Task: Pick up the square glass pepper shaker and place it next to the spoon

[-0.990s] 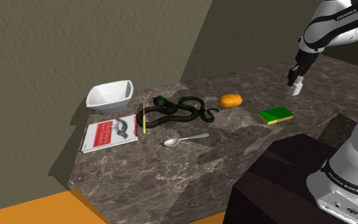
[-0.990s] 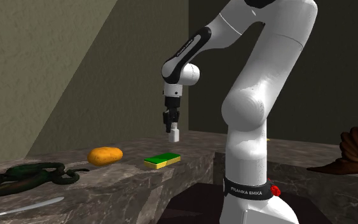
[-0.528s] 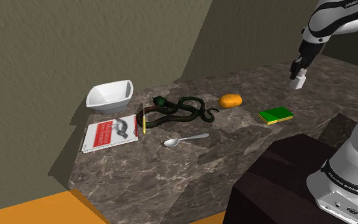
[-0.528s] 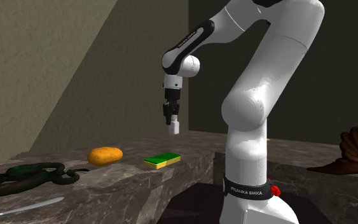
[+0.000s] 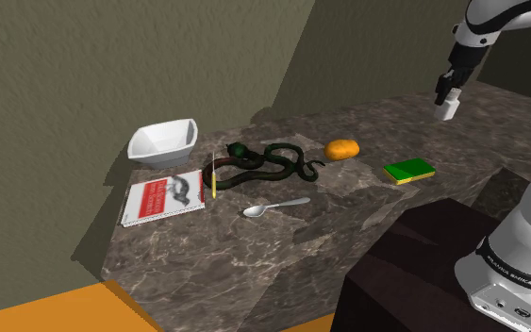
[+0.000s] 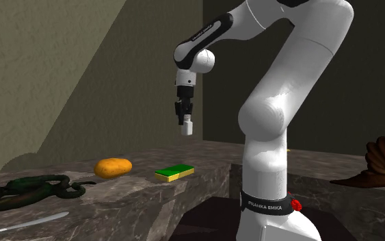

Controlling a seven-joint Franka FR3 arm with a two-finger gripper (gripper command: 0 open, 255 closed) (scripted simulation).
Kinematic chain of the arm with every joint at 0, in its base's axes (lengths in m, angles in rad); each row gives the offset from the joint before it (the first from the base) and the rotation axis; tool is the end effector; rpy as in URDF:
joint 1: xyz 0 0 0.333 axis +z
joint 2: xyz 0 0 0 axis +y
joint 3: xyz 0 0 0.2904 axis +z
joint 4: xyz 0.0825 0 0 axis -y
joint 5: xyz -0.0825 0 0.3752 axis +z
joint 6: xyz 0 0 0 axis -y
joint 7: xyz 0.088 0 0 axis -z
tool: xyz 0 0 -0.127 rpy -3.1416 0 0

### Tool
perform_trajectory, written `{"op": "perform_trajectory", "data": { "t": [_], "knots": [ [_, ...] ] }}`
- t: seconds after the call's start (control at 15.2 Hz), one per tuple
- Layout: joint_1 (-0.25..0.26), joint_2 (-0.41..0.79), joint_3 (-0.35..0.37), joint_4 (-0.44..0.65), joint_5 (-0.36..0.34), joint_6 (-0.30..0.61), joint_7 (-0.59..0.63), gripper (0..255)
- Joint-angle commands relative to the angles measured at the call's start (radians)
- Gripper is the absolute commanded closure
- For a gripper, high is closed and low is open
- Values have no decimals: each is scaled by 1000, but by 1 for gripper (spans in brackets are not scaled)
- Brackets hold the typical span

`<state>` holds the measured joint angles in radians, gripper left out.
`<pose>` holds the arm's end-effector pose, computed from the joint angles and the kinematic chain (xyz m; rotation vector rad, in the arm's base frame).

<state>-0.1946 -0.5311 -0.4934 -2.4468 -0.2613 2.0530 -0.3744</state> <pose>0.3112 -0.2809 0.4347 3.0882 -0.2382 0.1341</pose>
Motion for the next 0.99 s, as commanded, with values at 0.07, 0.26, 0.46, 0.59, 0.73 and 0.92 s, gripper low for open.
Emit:
{"op": "perform_trajectory", "data": {
  "t": [0.07, 0.26, 0.46, 0.59, 0.73, 0.92],
  "knots": [
    [0, -12, 10, 30, 4, -43, 0, 255],
    [2, -20, 19, 65, 9, -85, 0, 255],
    [16, -35, 63, 47, 20, -90, 52, 255],
    [32, -46, 105, 31, 34, -91, 103, 255],
    [49, -51, 147, 19, 50, -90, 154, 255],
    [79, -50, 208, 9, 77, -89, 228, 255]
  ]
}}
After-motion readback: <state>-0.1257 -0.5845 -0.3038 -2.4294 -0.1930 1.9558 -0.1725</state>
